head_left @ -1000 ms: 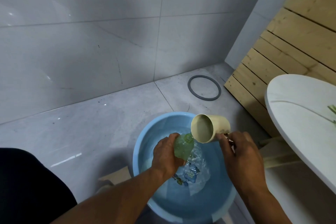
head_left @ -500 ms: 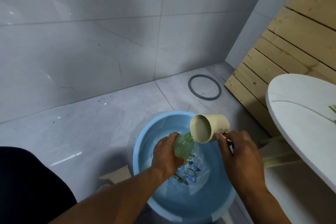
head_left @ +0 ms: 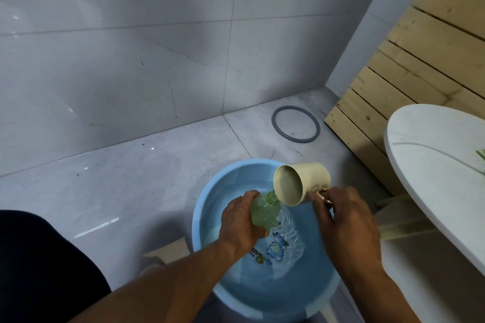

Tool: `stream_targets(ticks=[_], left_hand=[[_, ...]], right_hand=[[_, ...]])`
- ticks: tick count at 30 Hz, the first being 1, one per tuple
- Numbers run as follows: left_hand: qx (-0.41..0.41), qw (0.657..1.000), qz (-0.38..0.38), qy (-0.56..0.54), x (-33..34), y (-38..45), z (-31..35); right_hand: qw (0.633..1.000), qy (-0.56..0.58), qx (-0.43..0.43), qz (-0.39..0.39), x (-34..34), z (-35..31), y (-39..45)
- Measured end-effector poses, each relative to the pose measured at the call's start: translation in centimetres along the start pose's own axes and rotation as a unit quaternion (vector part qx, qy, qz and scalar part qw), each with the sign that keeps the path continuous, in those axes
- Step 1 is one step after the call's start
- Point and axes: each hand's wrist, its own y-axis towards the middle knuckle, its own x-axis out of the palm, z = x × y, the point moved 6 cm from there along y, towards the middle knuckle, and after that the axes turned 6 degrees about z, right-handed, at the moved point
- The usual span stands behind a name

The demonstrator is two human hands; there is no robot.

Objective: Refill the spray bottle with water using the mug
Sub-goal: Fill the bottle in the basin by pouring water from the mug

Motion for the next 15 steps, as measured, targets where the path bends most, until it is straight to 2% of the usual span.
stream_targets(ticks=[15], left_hand=[[0.005,1.0,-0.002,0.001,0.2,0.17,-0.13]], right_hand=[[0.999,-0.046,-0.022,0.001,0.04,-0.17,0.0]])
